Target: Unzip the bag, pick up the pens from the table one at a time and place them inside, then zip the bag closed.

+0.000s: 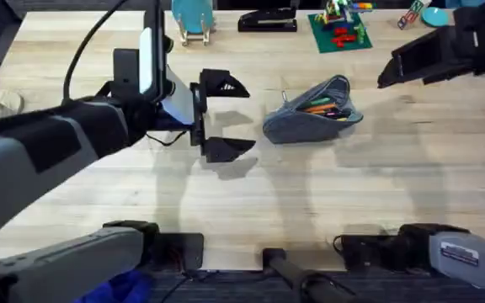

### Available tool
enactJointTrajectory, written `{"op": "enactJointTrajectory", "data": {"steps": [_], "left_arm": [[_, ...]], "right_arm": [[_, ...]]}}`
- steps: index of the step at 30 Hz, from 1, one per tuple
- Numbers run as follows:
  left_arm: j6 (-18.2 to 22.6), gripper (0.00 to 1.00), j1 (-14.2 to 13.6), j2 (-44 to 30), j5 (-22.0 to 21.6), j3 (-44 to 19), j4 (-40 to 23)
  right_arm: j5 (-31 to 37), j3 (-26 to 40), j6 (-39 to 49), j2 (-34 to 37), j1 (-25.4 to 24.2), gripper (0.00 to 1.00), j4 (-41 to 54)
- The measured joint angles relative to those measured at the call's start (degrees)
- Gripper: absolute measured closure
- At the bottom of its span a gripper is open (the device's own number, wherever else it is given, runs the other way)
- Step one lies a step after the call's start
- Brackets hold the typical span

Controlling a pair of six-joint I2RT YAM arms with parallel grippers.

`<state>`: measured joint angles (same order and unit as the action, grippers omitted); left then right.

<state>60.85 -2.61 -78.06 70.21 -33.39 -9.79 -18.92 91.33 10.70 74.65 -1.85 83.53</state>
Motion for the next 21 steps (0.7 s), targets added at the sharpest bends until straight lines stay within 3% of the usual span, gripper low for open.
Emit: {"op": "enactJointTrajectory", "data": {"steps": [3, 7, 21], "left_arm": [[-3.00, 0.002, 0.24, -0.66, 0.54, 1.45, 5.31], [-5.38, 0.003, 0.24, -4.29, 0.84, 1.76, 7.65], [-7.18, 0.003, -0.17, -15.10, 5.07, 1.94, 16.66]], "right_arm": [[0.00, 0.00, 0.00, 0.00, 0.02, 0.003, -0.38], [0.00, 0.00, 0.00, 0.00, 0.01, 0.003, -1.04], [0.00, 0.00, 0.00, 0.00, 0.02, 0.003, -1.06]]}}
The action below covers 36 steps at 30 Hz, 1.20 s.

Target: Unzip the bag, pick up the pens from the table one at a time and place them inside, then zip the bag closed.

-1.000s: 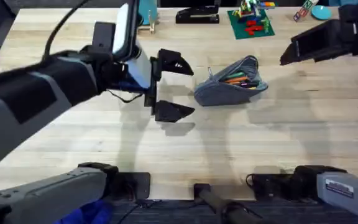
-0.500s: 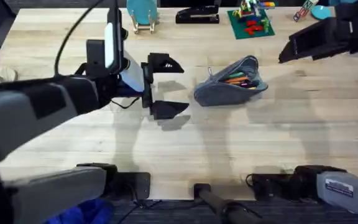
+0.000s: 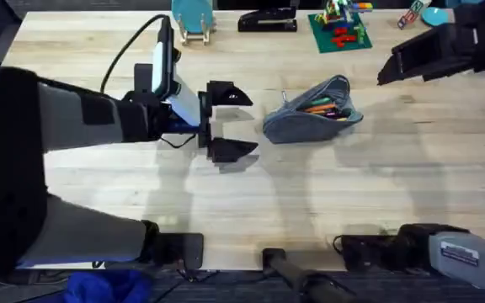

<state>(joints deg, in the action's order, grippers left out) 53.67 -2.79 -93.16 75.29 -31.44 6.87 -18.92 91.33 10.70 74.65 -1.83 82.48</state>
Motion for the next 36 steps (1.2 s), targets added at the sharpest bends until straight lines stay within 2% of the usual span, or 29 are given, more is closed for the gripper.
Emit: {"op": "enactJointTrajectory", "data": {"steps": [6, 11, 18, 28, 36], "left_arm": [[-0.17, 0.003, -1.79, -2.18, -0.05, 0.00, 2.75], [-1.06, 0.003, -2.12, -3.55, -0.35, 0.00, 5.27], [-4.81, 0.004, -2.64, -3.61, -4.55, 0.02, 11.24], [-6.34, 0.004, -3.56, -3.61, -6.10, 0.02, 11.81], [-6.95, 0.005, -3.56, -3.61, -6.12, 0.02, 11.81]], "right_arm": [[0.00, 0.00, 0.00, 0.00, 0.00, 0.003, -0.02], [0.00, 0.00, 0.00, 0.00, 0.00, 0.003, -0.02], [-0.01, 0.00, -0.46, 0.00, 0.08, 0.003, -0.04], [-2.26, 0.00, -2.29, 0.00, 5.48, 0.003, -5.06], [-3.38, 0.00, -10.41, 1.38, 8.05, 0.004, -10.93]]}}
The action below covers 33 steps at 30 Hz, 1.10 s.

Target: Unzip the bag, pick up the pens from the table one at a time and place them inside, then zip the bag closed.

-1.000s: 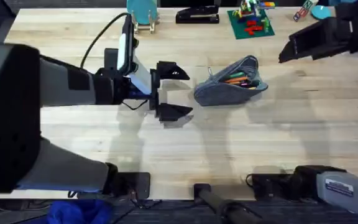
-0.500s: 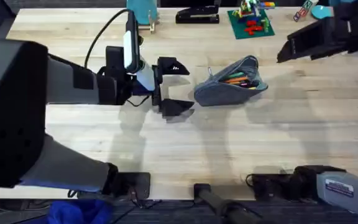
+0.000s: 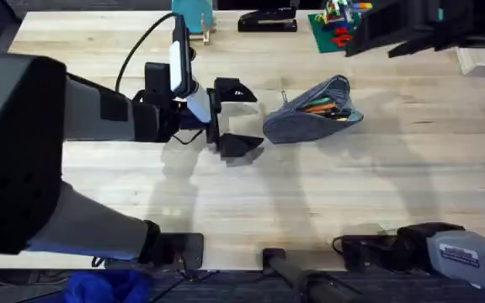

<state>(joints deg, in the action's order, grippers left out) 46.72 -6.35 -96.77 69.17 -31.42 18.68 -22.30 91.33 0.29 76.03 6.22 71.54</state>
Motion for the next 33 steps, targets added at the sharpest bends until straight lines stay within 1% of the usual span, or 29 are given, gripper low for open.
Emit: {"op": "enactJointTrajectory", "data": {"steps": [8, 15, 22, 23, 24, 33], "left_arm": [[-0.48, 0.005, 0.00, 0.00, 0.00, 0.00, 0.00], [-0.48, 0.005, 0.00, 0.00, 0.00, 0.00, 0.00], [-0.49, 0.005, 0.00, 0.00, 0.00, 0.00, 0.00], [-0.48, 0.006, 0.00, 0.00, 0.00, 0.00, 0.00], [-0.50, 0.006, 0.00, 0.00, -0.19, 0.00, 0.00], [-0.65, 0.004, 0.00, 0.00, -1.33, 0.00, 0.00]], "right_arm": [[0.48, 0.00, -2.86, 5.71, 3.74, 0.003, -4.61], [2.18, 0.00, -3.30, 10.10, 7.58, 0.003, -7.28], [2.66, 0.00, -3.27, 15.56, 9.76, 0.003, -8.54], [2.77, 0.00, -3.15, 16.35, 10.04, 0.003, -8.65], [3.64, 0.00, -2.23, 19.40, 11.40, 0.003, -8.91], [5.04, 0.00, 0.78, 23.93, 13.90, 0.004, -9.30]]}}
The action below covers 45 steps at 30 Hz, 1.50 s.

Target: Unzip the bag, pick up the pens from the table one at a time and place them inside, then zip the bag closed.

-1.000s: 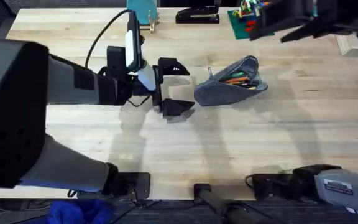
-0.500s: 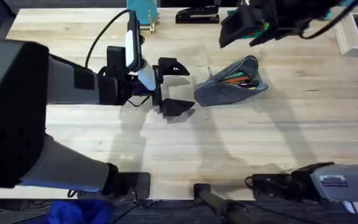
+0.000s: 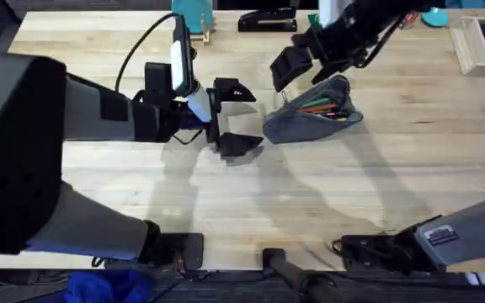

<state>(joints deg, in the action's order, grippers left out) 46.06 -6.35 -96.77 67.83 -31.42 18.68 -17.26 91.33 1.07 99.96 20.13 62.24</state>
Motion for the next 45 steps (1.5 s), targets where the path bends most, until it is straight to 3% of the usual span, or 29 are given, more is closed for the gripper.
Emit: {"op": "enactJointTrajectory", "data": {"steps": [19, 32, 45], "left_arm": [[-0.02, 0.005, 0.00, 0.00, -0.13, 0.00, 0.00], [-0.02, 0.004, 0.00, 0.00, -0.13, 0.00, 0.00], [-0.02, 0.005, 0.00, 0.00, -0.13, 0.00, 0.00]], "right_arm": [[0.97, 0.00, 5.04, 4.34, 3.83, 0.004, -1.63], [3.06, -0.02, -0.31, 7.15, 4.57, 0.004, -3.72], [6.17, -3.47, -3.07, 7.15, 8.32, 0.042, -5.27]]}}
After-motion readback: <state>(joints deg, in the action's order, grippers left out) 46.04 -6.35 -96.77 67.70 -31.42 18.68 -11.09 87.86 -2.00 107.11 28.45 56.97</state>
